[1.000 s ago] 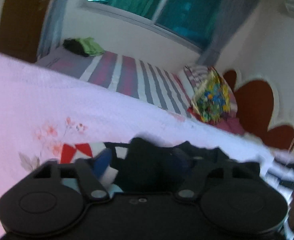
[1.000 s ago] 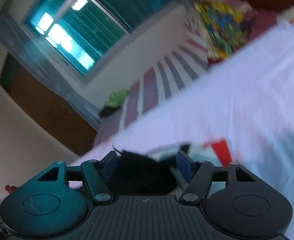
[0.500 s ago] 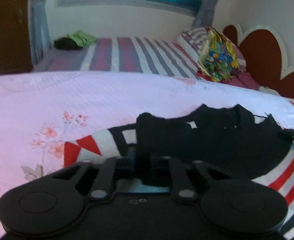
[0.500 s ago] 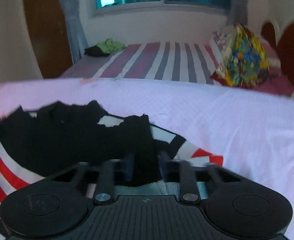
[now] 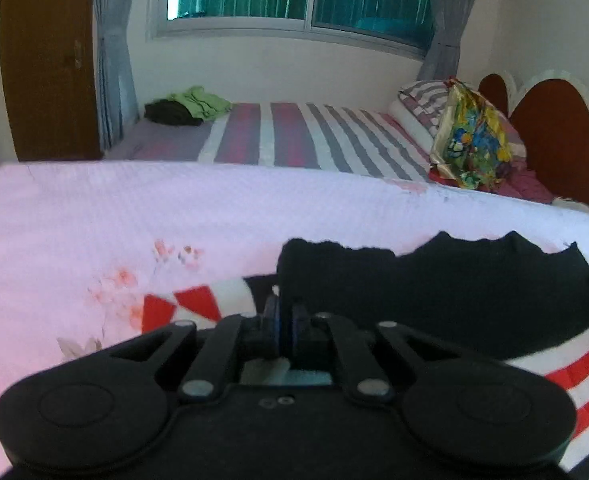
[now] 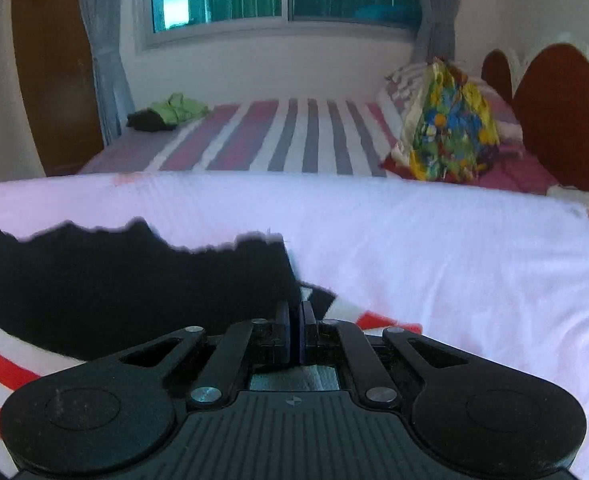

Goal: Fold small clothes

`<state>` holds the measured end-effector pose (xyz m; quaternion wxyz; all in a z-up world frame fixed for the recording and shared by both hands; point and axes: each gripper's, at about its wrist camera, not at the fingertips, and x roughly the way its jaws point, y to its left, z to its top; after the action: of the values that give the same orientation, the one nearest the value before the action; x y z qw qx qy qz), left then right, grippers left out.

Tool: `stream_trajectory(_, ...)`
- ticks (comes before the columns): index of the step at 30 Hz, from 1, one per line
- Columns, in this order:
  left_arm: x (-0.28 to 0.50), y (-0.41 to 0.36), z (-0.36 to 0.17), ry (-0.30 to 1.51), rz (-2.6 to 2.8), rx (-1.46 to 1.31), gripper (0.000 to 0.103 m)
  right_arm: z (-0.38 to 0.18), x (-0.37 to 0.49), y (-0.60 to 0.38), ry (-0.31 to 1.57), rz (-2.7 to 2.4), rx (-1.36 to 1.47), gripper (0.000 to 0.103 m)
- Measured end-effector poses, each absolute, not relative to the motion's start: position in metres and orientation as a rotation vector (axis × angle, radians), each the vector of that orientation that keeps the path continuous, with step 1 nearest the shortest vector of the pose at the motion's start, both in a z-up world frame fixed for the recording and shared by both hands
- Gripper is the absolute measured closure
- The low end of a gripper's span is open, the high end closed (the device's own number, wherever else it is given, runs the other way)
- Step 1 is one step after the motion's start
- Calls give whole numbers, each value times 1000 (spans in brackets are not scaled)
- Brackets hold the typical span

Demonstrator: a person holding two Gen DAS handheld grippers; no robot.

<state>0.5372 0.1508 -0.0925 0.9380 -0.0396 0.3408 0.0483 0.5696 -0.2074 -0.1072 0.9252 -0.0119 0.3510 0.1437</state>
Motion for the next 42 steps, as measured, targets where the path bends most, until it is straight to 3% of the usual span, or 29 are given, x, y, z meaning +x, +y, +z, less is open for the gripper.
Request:
stream_trajectory(1, 538, 148, -93, 699, 102, -57, 92, -106, 569, -206, 720, 292, -33, 99)
stream_trajectory(3, 537, 147, -89, 704, 121, -40, 66, -99, 561, -204, 672, 273, -66, 89)
stream_trajectory(4, 533, 149, -84, 696, 147, -55, 44, -91, 554, -203, 626, 273, -72, 81)
stream_trajectory(7, 519, 141, -65, 626, 89, -115, 43, -74, 543, -194, 582, 345, -50, 70)
stream_trajectory(15, 545, 41, -84, 764, -84, -1, 41, -100, 545, -98, 719, 619, -201, 70)
stream_trajectory(21, 507, 110, -87, 697, 41, 51, 36, -113, 560, -206, 745, 362, -150, 70)
stream_trajectory(22, 500, 118, -90, 696, 58, 78, 35, -113, 562, -221, 758, 376, -103, 60)
stream_trajectory(23, 498, 118, -89, 691, 49, 73, 35, -112, 564, -227, 771, 379, -85, 56)
stream_trajectory(27, 491, 92, -70, 642, 62, 45, 38, -75, 540, -213, 624, 412, -49, 57)
stream_trajectory(29, 486, 70, -66, 628, 11, 41, 35, -65, 526, -196, 638, 517, -41, 57)
stream_trajectory(35, 488, 13, -83, 698, -117, 53, 34, -93, 490, -137, 690, 666, -198, 57)
stream_trajectory(42, 459, 72, -94, 703, 5, 62, 27, -100, 469, -200, 725, 526, -187, 57)
